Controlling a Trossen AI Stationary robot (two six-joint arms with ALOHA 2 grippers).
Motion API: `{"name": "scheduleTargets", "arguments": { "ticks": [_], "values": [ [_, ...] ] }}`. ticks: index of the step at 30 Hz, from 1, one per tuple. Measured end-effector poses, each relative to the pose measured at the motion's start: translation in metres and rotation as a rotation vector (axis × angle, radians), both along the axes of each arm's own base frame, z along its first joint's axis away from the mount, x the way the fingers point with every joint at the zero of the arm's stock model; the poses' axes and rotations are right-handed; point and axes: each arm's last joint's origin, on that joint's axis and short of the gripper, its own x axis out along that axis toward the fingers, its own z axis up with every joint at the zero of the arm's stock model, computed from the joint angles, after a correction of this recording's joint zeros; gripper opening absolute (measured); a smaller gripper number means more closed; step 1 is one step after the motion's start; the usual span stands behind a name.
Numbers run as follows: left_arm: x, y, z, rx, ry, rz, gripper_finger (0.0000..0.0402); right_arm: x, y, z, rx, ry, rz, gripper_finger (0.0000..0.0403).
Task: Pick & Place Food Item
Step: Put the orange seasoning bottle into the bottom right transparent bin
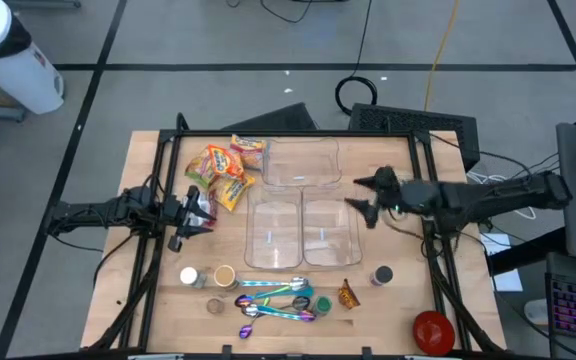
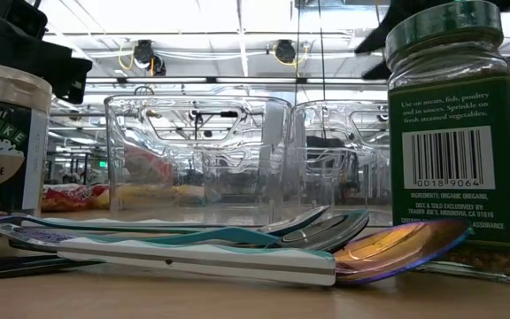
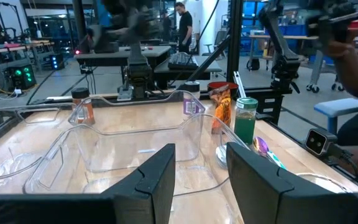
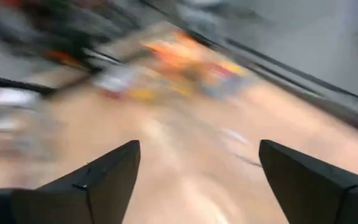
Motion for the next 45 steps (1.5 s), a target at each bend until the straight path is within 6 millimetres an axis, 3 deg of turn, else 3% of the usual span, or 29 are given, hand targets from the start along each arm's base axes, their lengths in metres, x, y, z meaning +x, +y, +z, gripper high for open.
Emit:
{"name": "scheduleTargets", "arguments": {
  "ticks": [3, 8, 12, 17, 29, 33, 39, 45],
  "values": [
    [0.0, 0.0, 0.0, 0.0, 0.001, 0.0, 0.0152, -0.002, -0.018, 0.016, 0.006, 0.228, -0.176, 0.0336],
    [0.0, 0.0, 0.0, 0.0, 0.001, 0.0, 0.0152, -0.012, -0.048, 0.016, 0.151, 0.409, -0.295, 0.0334],
    [0.0, 0.0, 0.0, 0.0, 0.001, 0.0, 0.0152, -0.022, -0.068, -0.007, 0.308, 0.524, -0.335, 0.0326],
    [0.0, 0.0, 0.0, 0.0, 0.001, 0.0, 0.0152, -0.03, -0.083, -0.035, 0.372, 0.587, -0.41, 0.0321],
    [0.0, 0.0, 0.0, 0.0, 0.001, 0.0, 0.0152, -0.03, -0.098, -0.07, 0.429, 0.535, -0.39, 0.0312],
    [0.0, 0.0, 0.0, 0.0, 0.001, 0.0, 0.0152, -0.03, -0.098, -0.07, 0.423, 0.533, -0.386, 0.0279],
    [0.0, 0.0, 0.0, 0.0, 0.001, 0.0, 0.0152, -0.03, -0.098, -0.07, 0.417, 0.534, -0.386, 0.0189],
    [0.0, 0.0, 0.0, 0.0, 0.001, 0.0, 0.0152, -0.031, -0.097, -0.067, 0.404, 0.528, -0.374, 0.0183]
  ]
}}
